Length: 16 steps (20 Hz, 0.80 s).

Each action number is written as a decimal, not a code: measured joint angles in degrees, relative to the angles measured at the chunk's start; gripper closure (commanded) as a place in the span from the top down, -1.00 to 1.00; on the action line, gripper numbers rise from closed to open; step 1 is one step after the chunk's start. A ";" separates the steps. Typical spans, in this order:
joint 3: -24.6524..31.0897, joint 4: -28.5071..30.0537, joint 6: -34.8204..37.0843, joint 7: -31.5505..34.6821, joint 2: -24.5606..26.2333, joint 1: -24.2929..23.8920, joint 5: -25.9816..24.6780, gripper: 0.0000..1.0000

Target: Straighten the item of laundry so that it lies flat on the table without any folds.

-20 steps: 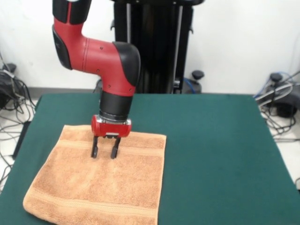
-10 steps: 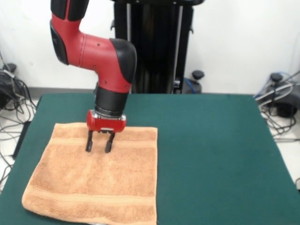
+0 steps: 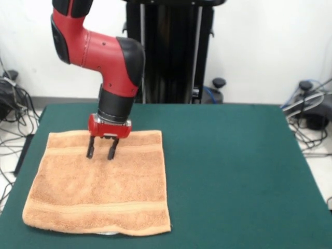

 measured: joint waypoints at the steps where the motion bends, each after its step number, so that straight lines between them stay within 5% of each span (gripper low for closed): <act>1: -0.79 0.01 0.00 0.00 0.34 0.35 -0.01 1.00; 16: -3.35 0.20 -0.07 0.00 1.56 0.92 0.01 1.00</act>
